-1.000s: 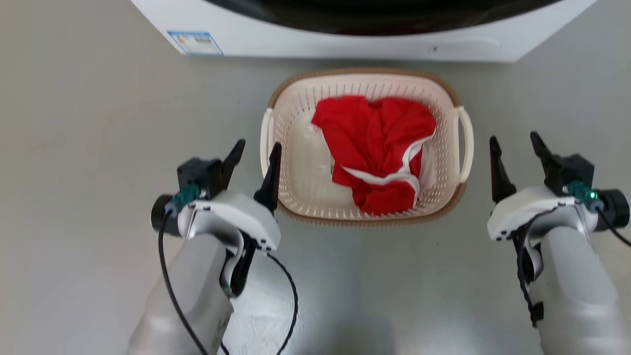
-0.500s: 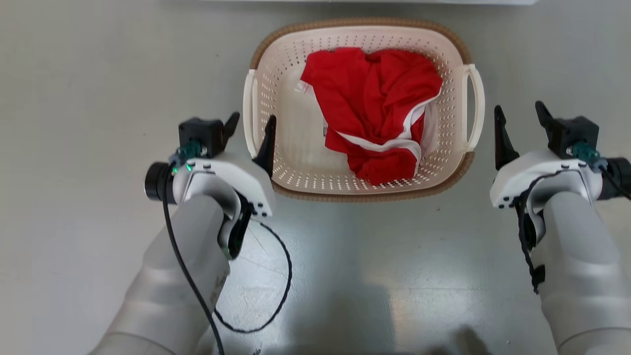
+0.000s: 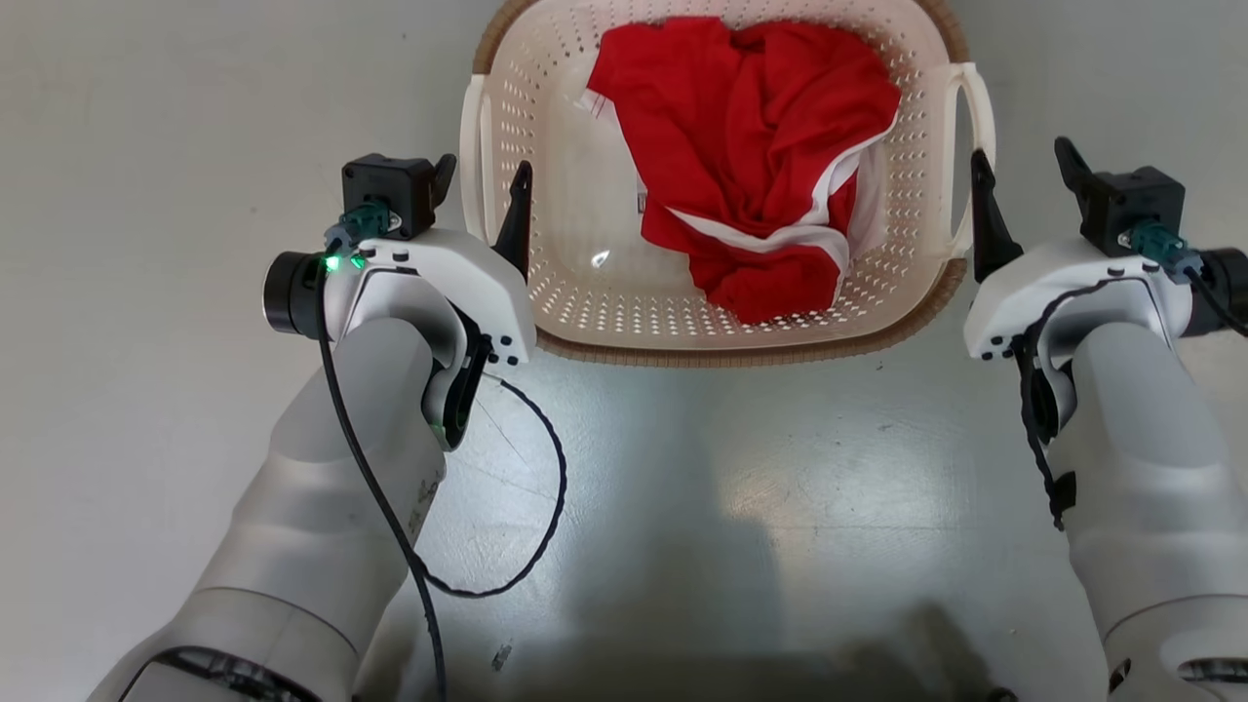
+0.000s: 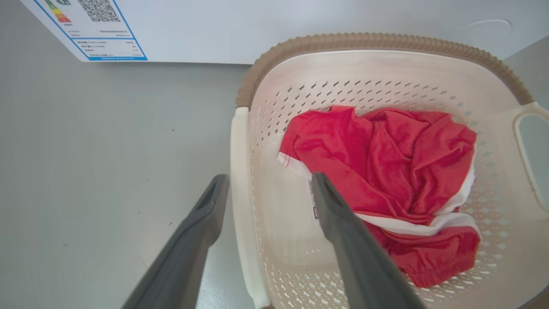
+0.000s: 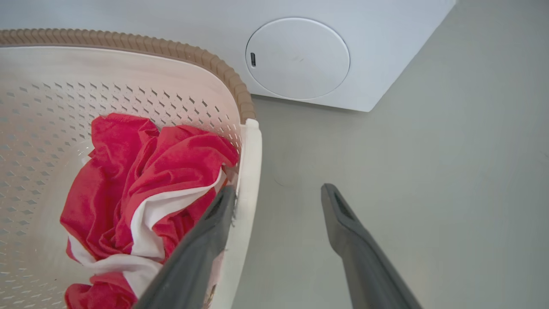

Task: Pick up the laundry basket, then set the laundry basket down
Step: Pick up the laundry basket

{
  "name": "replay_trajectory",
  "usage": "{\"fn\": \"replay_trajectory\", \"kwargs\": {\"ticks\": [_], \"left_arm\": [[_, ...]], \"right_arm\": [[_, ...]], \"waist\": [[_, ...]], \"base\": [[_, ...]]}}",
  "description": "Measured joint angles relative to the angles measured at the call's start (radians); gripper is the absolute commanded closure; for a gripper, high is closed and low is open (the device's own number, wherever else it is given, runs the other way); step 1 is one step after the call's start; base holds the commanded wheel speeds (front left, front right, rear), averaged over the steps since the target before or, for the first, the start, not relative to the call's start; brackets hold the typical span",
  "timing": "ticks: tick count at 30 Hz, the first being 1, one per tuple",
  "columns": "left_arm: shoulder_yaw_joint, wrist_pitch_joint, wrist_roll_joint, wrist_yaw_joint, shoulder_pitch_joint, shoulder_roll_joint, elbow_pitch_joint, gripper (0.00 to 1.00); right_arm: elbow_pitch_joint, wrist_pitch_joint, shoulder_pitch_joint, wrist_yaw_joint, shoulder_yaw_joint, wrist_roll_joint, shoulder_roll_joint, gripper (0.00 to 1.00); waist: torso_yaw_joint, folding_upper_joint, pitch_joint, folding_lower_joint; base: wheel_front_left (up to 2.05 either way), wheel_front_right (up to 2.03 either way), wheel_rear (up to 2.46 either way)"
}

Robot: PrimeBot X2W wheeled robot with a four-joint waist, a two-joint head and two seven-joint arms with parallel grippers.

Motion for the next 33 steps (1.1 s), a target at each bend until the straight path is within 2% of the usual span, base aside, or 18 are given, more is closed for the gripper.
{"fn": "replay_trajectory", "kwargs": {"ticks": [33], "left_arm": [[-0.145, 0.0, -0.089, 0.025, -0.113, -0.001, 0.1, 0.0]], "right_arm": [[0.06, -0.002, -0.081, 0.0, 0.088, 0.054, -0.007, 0.0]], "waist": [[0.008, 0.0, 0.088, 0.0]], "base": [[0.0, 0.0, 0.0]]}}
